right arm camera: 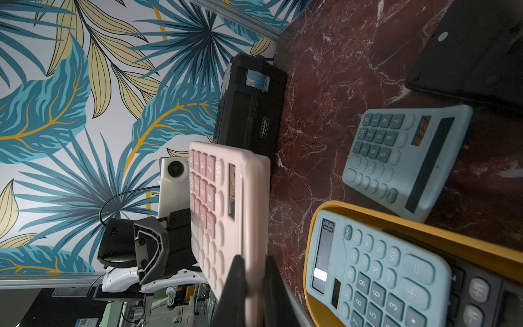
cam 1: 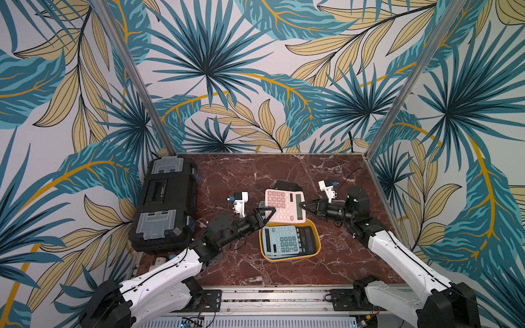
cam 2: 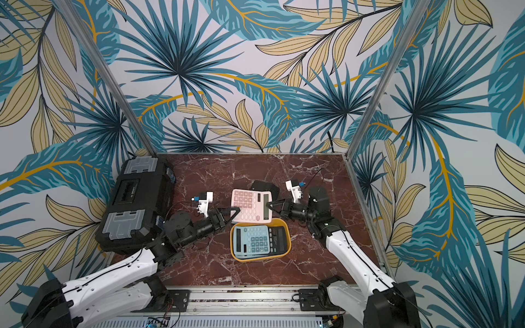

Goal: Put the calculator in the storage box
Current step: Pick up the calculator at the center of the board, then place the calculator in the storage box.

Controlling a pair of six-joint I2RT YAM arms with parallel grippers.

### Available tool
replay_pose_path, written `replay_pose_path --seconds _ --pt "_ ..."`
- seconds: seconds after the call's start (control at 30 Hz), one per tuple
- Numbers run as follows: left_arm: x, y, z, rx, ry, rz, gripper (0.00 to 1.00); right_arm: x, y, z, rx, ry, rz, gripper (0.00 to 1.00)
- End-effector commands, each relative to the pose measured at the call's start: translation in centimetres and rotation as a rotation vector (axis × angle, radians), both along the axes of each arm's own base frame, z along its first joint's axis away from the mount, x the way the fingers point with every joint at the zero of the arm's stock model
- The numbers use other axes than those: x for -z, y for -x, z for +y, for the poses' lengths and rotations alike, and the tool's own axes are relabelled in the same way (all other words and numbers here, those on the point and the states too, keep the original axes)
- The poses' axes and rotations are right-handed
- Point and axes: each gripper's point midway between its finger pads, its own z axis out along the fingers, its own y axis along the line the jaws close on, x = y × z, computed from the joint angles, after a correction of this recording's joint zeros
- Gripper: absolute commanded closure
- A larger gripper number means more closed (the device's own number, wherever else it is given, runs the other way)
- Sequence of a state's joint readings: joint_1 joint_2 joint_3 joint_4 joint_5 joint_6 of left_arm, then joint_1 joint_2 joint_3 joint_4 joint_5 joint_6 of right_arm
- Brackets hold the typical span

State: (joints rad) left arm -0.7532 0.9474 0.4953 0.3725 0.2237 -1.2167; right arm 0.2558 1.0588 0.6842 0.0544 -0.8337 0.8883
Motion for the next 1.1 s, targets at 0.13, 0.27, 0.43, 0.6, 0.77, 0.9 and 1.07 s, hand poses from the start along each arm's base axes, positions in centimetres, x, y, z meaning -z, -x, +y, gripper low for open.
replay_pose_path --seconds 0.13,0.27,0.43,0.6,0.77,0.9,1.07 --pt "1.8 0.3 3.0 -0.103 -0.178 0.009 0.06 0.4 1.5 -0.9 -0.017 0.09 -0.011 1.0" --pt "2.3 1.3 3.9 -0.099 -0.225 0.054 0.06 1.8 2.5 -1.0 -0.045 0.122 0.034 1.0" --pt "3.0 0.6 6.5 -0.202 -0.384 0.002 0.0 3.6 3.8 -1.5 -0.075 0.188 0.085 1.0" --pt "3.2 0.8 6.3 -0.17 -0.427 0.006 0.0 5.4 4.6 -2.3 -0.084 0.274 0.129 1.0" --pt "3.5 0.8 6.0 -0.155 -0.434 0.013 0.0 7.6 5.1 -3.5 -0.069 0.376 0.168 1.0" --pt "4.2 0.7 5.3 -0.128 -0.428 0.027 0.0 8.7 5.3 -3.9 -0.064 0.413 0.183 1.0" --pt "5.6 0.8 4.5 -0.095 -0.433 0.056 0.0 9.7 5.4 -4.3 -0.064 0.443 0.2 1.0"
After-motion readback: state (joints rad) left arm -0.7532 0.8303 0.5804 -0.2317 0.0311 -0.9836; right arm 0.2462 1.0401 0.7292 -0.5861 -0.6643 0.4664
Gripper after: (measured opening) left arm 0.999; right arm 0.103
